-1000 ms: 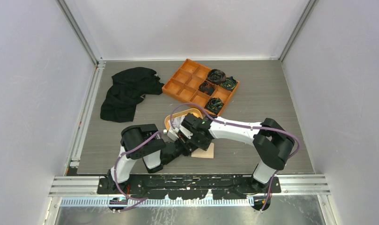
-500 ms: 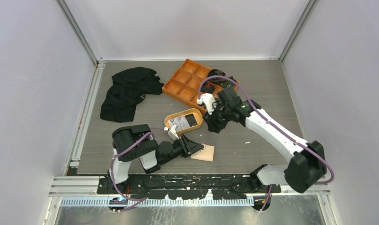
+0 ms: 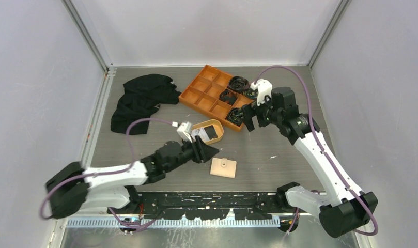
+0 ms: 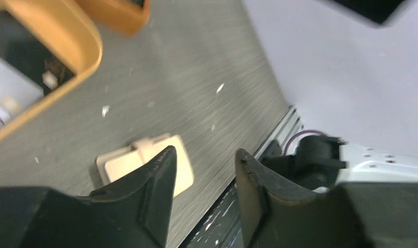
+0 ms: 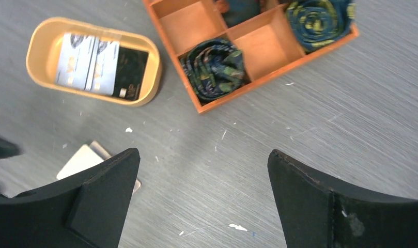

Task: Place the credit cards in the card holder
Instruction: Reset both arms

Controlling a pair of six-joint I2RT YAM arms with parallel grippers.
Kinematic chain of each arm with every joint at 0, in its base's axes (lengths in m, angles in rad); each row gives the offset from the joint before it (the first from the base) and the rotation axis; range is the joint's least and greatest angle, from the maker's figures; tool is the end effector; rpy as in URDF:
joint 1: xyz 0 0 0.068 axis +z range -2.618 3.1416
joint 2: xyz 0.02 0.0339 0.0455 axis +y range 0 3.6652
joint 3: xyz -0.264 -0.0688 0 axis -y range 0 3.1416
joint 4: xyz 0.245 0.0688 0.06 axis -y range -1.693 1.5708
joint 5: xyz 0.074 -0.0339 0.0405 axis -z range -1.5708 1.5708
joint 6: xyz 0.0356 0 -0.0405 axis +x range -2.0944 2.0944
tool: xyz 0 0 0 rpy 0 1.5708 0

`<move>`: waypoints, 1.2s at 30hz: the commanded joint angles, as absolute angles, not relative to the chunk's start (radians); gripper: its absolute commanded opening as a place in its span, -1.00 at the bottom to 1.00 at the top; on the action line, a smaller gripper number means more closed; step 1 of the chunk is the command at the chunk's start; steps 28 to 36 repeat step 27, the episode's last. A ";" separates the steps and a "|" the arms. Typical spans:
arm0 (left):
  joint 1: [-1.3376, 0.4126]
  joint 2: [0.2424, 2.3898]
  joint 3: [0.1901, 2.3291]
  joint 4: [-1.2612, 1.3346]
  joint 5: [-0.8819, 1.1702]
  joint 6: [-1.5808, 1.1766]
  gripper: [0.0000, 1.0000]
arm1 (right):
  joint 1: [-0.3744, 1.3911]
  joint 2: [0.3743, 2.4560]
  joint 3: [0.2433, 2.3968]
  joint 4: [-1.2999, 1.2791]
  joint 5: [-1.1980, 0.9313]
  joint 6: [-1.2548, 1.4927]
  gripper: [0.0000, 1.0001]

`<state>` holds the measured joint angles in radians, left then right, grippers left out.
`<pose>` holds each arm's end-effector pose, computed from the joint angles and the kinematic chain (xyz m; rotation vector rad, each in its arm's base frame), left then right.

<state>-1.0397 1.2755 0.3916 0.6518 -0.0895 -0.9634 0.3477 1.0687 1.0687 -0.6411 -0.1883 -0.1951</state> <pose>0.1301 -0.2152 0.1895 0.0055 2.0174 -1.2949 0.2095 0.0830 0.3397 -0.6938 2.1027 0.2928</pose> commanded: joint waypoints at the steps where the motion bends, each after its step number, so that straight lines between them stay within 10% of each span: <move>1: -1.048 0.953 0.509 0.091 -0.230 -0.623 0.08 | 0.334 1.042 1.185 -0.598 -0.041 -0.059 0.99; 6: -1.035 0.706 0.560 -0.120 -0.307 -0.517 0.98 | 0.333 1.056 1.351 -0.731 -0.208 -0.079 0.99; 36: -1.024 0.550 0.863 -0.436 -0.272 -0.387 0.99 | 0.259 0.992 1.373 -0.727 -0.190 0.091 0.99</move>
